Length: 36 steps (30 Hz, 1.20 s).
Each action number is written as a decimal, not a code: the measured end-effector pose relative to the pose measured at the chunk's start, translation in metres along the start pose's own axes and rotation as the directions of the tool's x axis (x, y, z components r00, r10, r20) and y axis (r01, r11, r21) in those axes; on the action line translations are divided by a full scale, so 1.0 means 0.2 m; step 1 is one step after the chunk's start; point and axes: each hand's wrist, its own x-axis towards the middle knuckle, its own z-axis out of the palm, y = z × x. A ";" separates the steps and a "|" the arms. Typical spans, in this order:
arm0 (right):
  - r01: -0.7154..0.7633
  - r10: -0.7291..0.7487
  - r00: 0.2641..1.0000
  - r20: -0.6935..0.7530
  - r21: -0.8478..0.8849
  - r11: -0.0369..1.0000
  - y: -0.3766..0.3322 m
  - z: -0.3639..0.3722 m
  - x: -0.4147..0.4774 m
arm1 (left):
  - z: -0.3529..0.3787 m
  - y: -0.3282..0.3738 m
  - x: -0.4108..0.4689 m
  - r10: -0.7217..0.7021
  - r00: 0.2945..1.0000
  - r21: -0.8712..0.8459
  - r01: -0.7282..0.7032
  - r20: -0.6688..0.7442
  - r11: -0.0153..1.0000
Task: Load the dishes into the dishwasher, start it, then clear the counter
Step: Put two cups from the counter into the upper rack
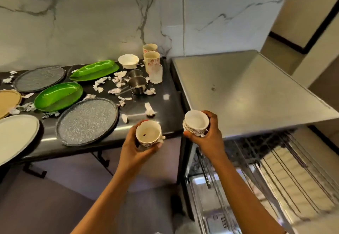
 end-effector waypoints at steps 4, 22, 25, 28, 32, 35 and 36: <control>-0.092 0.093 0.995 -0.041 0.030 0.995 0.06 -0.14 -0.45 | 0.08 -0.05 -0.34 -0.050 0.995 0.007 0.050 0.086 0.999; -0.426 0.394 0.885 -0.246 -0.092 0.900 0.35 -0.94 -1.27 | 0.73 -0.25 -1.01 -0.238 0.917 0.116 0.211 0.320 0.971; -0.499 0.464 0.855 -0.234 -0.121 0.858 0.46 -1.12 -1.28 | 0.93 -0.32 -1.04 -0.301 0.900 0.130 0.273 0.314 0.953; -0.543 0.511 0.835 -0.204 -0.157 0.825 0.60 -1.31 -1.22 | 1.12 -0.40 -1.09 -0.342 0.899 0.169 0.305 0.275 0.937; -0.566 0.569 0.820 -0.063 -0.233 0.791 0.82 -1.55 -1.08 | 1.39 -0.46 -1.17 -0.420 0.898 0.118 0.407 0.133 0.906; -0.550 0.587 0.809 0.028 -0.314 0.774 1.00 -1.65 -0.97 | 1.54 -0.52 -1.21 -0.467 0.884 0.090 0.464 0.020 0.881; -0.551 0.603 0.796 0.053 -0.350 0.758 1.05 -1.67 -0.94 | 1.57 -0.53 -1.22 -0.479 0.878 0.085 0.478 -0.001 0.874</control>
